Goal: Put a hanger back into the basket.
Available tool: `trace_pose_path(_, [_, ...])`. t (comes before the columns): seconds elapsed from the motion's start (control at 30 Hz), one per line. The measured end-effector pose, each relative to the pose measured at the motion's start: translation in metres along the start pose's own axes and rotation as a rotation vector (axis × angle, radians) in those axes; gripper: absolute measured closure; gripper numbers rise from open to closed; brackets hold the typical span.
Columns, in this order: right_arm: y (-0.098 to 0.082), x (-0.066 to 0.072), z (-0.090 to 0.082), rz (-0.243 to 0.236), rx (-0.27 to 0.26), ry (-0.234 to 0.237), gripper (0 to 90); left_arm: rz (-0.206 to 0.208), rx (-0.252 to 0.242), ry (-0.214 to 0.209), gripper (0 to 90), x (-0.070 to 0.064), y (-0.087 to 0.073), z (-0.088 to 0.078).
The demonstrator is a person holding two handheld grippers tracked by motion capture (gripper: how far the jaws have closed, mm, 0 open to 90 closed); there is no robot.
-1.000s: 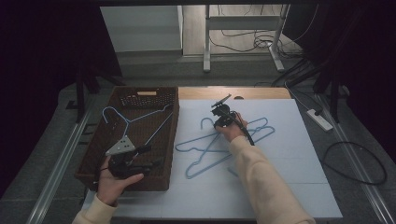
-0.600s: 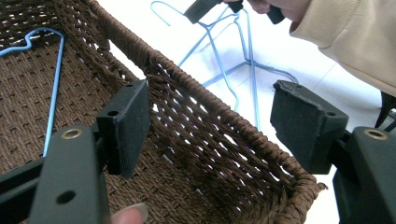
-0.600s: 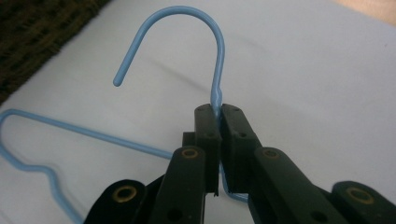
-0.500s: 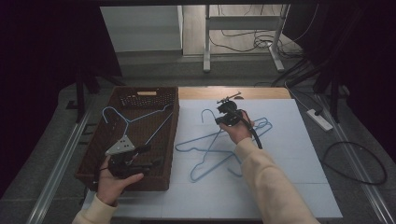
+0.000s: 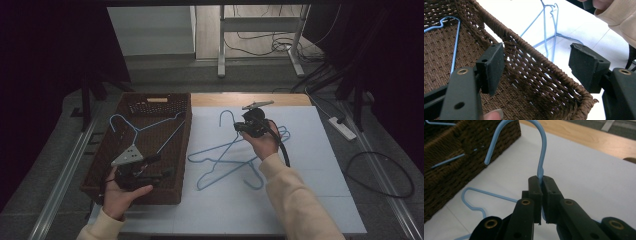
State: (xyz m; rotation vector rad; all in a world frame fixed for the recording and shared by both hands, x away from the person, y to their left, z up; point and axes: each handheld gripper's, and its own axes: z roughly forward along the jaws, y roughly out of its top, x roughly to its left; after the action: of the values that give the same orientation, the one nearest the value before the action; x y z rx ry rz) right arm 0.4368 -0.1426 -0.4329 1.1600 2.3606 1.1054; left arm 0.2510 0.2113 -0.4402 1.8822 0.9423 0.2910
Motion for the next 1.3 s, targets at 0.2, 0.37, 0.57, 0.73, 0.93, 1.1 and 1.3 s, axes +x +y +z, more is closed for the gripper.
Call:
trace_pose_path(0.2, [-0.006,0.001,-0.017,-0.008,-0.062,0.011,87.0,0.001,0.001,0.004,29.4,-0.001,0.001,0.0])
trace_pose_path(0.37, [-0.009,0.0,-0.027,-0.003,-0.103,0.017,87.0,0.003,0.003,0.003,29.4,-0.002,0.001,0.002])
trace_pose_path(0.57, [-0.011,-0.001,-0.037,-0.002,-0.142,0.016,87.0,0.005,0.004,0.002,29.4,-0.003,0.002,0.002])
trace_pose_path(0.73, [-0.012,-0.001,-0.048,-0.001,-0.18,0.024,87.1,0.007,0.002,0.002,29.5,-0.003,0.003,0.002])
trace_pose_path(0.93, [-0.014,0.001,-0.062,-0.008,-0.216,0.042,87.1,0.012,0.004,-0.002,29.5,-0.006,0.005,0.004])
trace_pose_path(1.1, [-0.018,0.004,-0.073,-0.011,-0.239,0.058,87.1,0.018,0.005,-0.009,29.5,-0.009,0.007,0.006])
trace_pose_path(1.3, [-0.024,0.006,-0.081,-0.015,-0.247,0.068,87.1,0.023,0.007,-0.014,29.5,-0.012,0.01,0.009])
